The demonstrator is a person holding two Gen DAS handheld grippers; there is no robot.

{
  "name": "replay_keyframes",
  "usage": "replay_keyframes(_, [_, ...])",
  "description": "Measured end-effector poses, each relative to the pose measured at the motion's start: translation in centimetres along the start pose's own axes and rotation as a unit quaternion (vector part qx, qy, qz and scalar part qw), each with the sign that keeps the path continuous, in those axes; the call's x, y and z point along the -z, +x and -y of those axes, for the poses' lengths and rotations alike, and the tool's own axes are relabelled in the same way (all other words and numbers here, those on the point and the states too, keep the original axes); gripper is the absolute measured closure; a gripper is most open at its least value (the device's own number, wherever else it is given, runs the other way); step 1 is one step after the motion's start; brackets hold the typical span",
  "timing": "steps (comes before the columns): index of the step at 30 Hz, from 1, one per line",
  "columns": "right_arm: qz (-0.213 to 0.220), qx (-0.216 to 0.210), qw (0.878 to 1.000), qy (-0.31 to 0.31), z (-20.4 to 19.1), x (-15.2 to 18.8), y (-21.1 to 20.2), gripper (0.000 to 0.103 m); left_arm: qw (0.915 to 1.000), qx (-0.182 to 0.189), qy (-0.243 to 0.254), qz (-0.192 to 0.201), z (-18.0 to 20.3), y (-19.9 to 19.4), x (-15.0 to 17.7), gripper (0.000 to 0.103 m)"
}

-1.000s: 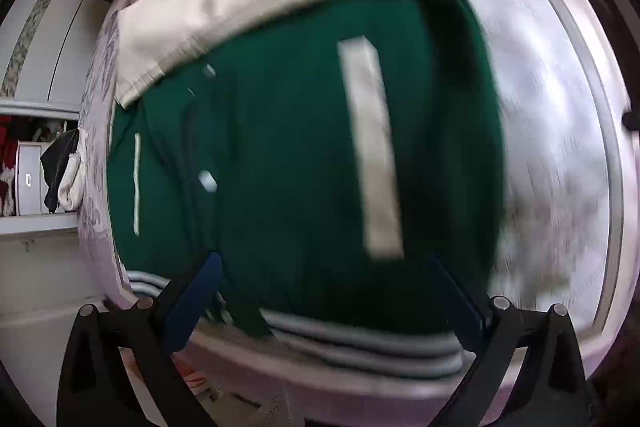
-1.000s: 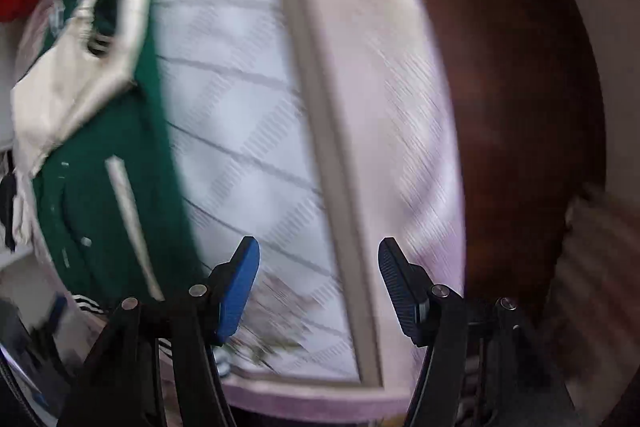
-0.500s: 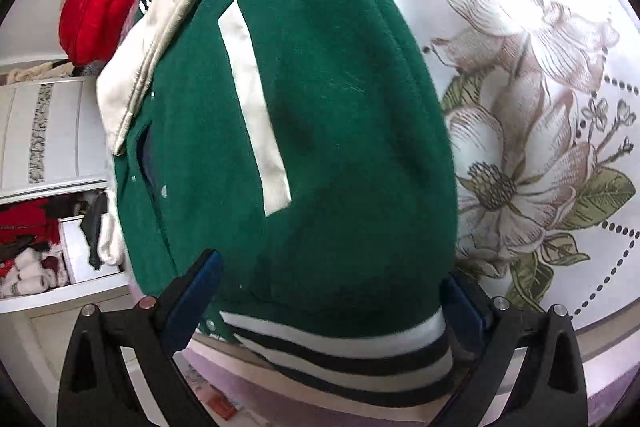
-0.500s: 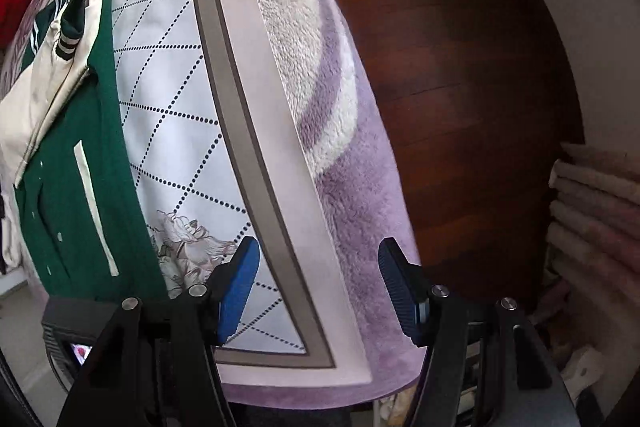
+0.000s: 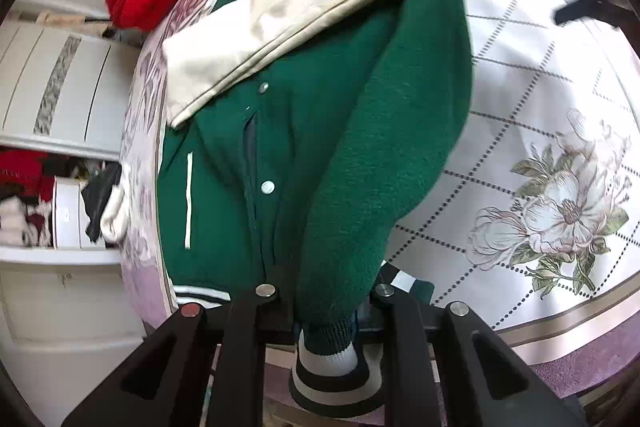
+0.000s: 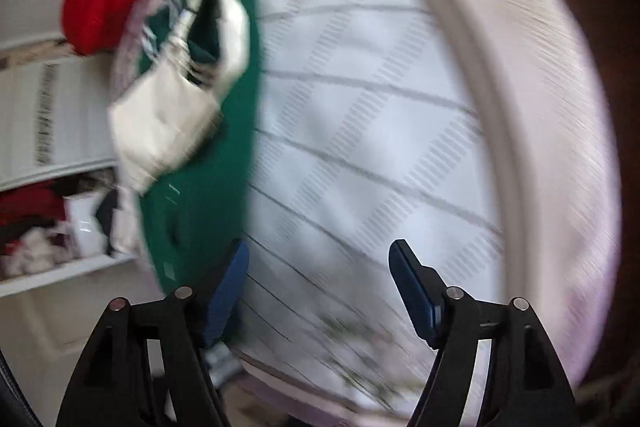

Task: Fold large clothes

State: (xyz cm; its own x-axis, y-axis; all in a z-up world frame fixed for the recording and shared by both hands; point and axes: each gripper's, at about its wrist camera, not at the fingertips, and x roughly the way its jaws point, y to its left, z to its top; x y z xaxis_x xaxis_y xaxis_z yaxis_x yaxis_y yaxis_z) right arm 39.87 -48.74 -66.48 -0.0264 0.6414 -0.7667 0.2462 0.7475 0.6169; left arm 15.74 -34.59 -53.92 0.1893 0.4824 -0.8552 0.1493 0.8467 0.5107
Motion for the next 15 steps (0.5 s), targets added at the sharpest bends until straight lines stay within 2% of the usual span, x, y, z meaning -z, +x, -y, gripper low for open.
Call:
replay_keyframes(3, [0.01, -0.053, 0.998, 0.008, -1.9, -4.2, 3.6, 0.023, 0.9998, 0.011, -0.012, -0.011, -0.2, 0.2, 0.0, 0.09])
replay_keyframes(6, [0.007, -0.083, 0.996, 0.031, -2.5, -6.9, 6.9, 0.025, 0.9994, 0.021, -0.024, -0.017, -0.5, 0.8, -0.6, 0.09])
replay_keyframes(7, [0.012, -0.091, 0.995, 0.037, -2.8, -7.6, 7.9, 0.032, 0.9989, 0.028, -0.031, -0.021, -0.9, 1.1, -0.8, 0.09])
replay_keyframes(8, [0.025, -0.099, 0.994, 0.048, -3.0, -8.2, 8.6, 0.069, 0.9984, 0.035, -0.037, -0.024, -1.0, 1.2, -0.8, 0.09])
replay_keyframes(9, [0.031, -0.101, 0.993, 0.053, -3.3, -8.6, 9.1, 0.082, 0.9979, 0.042, -0.042, -0.026, -1.2, 1.2, -0.8, 0.09])
replay_keyframes(11, [0.057, -0.076, 0.994, 0.061, -4.3, -8.5, 9.4, 0.086, 0.9957, 0.063, -0.059, -0.033, -2.0, 1.5, -1.0, 0.09])
replay_keyframes(15, [0.108, -0.046, 0.993, 0.02, -9.1, -6.8, 7.0, 0.089, 0.9868, 0.119, -0.101, -0.044, -5.1, 1.4, -0.5, 0.09])
